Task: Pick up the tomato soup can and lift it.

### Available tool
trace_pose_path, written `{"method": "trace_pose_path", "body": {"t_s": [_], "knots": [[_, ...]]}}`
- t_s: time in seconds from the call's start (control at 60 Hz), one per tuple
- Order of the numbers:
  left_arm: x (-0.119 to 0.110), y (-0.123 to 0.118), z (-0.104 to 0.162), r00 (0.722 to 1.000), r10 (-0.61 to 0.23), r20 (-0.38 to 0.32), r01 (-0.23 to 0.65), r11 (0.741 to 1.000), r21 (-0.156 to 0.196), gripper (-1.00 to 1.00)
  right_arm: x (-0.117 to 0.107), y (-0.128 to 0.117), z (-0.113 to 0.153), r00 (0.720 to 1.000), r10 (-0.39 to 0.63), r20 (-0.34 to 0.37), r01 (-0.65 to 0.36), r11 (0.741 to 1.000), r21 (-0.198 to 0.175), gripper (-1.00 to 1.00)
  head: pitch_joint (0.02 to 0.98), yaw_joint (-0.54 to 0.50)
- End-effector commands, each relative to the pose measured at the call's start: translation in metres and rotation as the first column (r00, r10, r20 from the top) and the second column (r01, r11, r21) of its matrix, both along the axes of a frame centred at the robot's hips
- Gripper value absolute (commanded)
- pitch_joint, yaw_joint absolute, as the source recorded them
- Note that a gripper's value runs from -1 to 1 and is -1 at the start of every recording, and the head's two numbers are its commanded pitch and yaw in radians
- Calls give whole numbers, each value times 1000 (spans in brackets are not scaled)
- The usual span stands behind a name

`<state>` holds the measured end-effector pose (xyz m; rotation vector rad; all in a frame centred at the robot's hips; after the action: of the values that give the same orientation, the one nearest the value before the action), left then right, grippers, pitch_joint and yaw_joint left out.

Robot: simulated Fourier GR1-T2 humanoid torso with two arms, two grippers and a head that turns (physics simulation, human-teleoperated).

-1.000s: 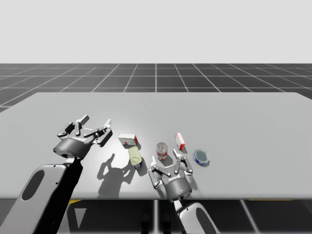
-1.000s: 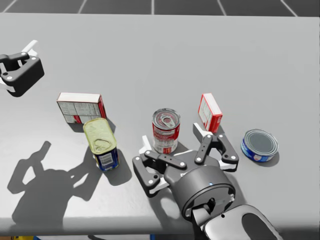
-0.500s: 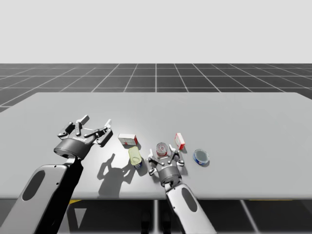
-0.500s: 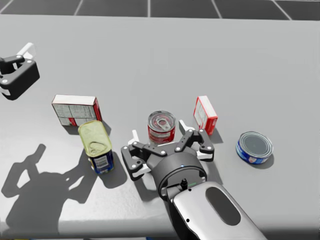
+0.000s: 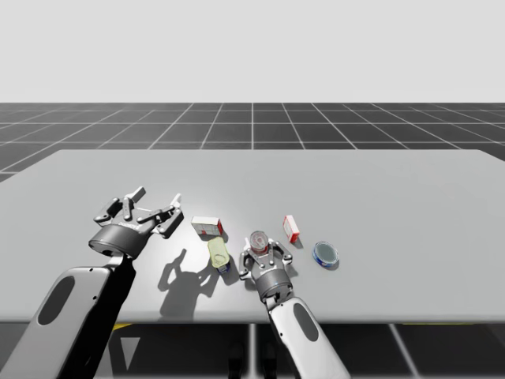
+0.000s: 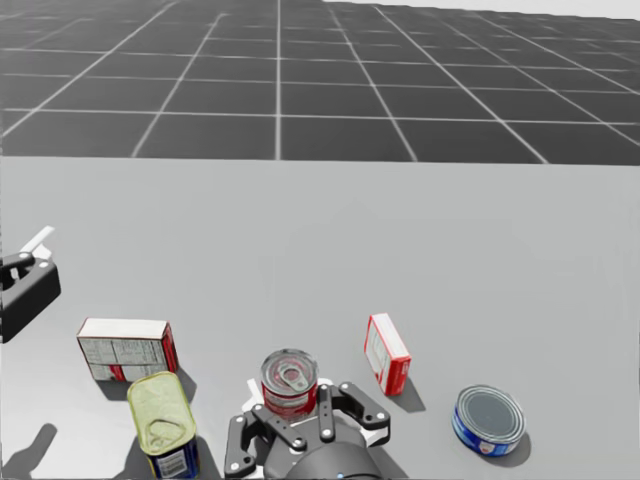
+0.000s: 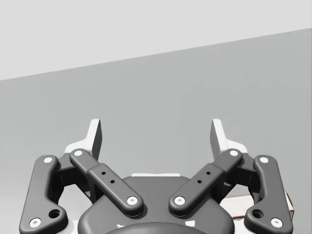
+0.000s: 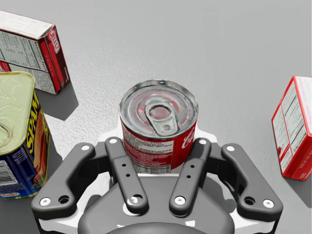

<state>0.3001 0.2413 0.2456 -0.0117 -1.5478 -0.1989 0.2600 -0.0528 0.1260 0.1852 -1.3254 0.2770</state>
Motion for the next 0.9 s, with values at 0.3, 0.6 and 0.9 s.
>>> {"method": "trace_pose_path", "body": {"t_s": [0.3,0.6,0.9], "knots": [[-1,-1,-1,1000,-1,-3,1,1000,-3,-1000,0,-5,-1,995,-103,-9,103,995,7,954,439,-78],[-1,1,-1,1000,1,-4,-1,1000,-6,-1000,-4,-4,36,994,-88,59,86,996,34,979,436,-86],[-1,1,0,1000,0,-4,0,1000,-14,-1000,4,-13,91,974,-81,209,77,997,25,985,426,-85]]}}
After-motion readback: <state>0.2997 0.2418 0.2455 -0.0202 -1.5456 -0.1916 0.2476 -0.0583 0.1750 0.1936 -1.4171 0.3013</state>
